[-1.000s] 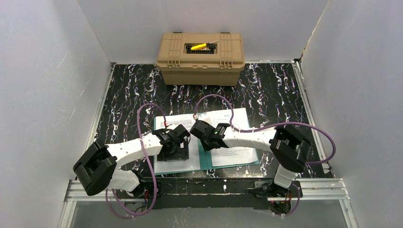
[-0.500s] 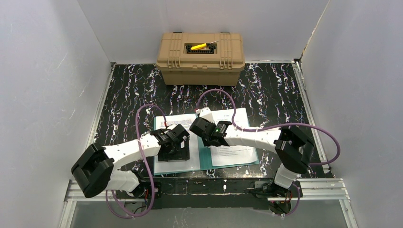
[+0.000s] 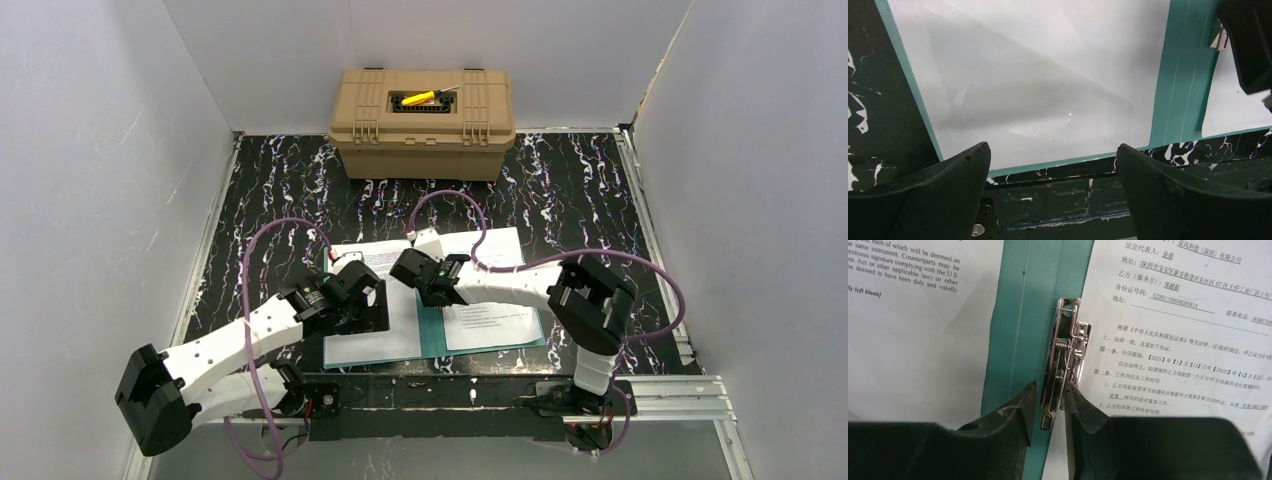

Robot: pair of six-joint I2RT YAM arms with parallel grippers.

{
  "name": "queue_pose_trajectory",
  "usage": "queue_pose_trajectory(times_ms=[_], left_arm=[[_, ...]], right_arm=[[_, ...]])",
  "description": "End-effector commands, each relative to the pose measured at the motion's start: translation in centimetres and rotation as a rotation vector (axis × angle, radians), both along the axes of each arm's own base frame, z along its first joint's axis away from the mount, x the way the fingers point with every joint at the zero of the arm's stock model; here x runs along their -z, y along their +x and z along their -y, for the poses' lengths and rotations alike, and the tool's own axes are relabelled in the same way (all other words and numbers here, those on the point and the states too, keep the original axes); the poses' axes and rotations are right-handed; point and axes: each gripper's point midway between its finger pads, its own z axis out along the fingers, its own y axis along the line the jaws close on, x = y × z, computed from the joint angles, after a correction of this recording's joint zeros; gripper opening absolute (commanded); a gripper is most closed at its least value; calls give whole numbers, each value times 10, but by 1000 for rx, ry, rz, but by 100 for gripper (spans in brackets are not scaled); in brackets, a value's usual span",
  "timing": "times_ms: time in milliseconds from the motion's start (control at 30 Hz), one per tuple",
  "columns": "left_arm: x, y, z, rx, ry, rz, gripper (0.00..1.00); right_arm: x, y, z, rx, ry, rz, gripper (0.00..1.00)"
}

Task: Put the files into the folder

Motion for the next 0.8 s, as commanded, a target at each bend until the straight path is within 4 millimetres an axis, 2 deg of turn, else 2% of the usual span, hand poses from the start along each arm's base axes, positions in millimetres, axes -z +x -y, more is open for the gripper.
queue_pose_trajectory(times_ms=[0,400,500,767], left_arm=[[-15,0,-12,-8,28,38,96],[-15,-1,-15,-1,29,43,96],[-16,-1,-15,-1,31,47,96],[-20,-2,-16,-15,17,53,96]], right_arm=[[-9,16,-17,48,59,36,34],[9,23,-12,82,31,23,27],[13,23,-11,85,22,18,22],[10,27,-9,88,12,34,13]])
